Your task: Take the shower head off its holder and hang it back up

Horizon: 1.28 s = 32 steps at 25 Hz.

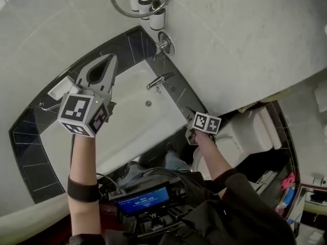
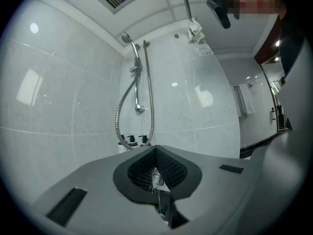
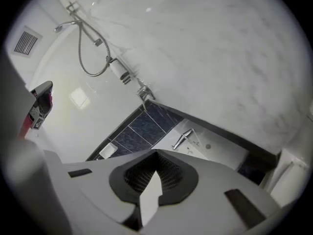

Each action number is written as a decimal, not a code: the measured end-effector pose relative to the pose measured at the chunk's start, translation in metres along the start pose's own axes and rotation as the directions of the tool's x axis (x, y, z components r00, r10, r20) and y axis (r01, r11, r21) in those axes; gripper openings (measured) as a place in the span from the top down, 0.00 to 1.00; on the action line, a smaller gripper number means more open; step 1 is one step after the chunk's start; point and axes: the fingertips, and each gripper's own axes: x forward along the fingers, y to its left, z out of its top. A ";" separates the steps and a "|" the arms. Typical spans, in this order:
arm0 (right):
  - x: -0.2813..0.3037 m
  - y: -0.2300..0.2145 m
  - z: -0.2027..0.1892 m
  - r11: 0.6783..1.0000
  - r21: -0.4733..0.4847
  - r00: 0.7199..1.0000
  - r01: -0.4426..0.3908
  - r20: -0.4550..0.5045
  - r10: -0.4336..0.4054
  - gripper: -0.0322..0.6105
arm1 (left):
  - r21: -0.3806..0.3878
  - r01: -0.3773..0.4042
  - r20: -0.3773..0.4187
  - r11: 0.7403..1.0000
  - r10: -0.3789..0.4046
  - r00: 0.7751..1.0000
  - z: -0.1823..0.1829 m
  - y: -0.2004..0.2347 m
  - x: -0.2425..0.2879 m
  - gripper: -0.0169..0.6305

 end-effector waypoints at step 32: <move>0.097 0.389 0.058 0.444 -0.815 0.892 -0.372 -0.183 0.413 0.93 | -0.104 -0.694 -0.263 0.712 0.653 0.710 -0.154 0.150 -0.296 0.97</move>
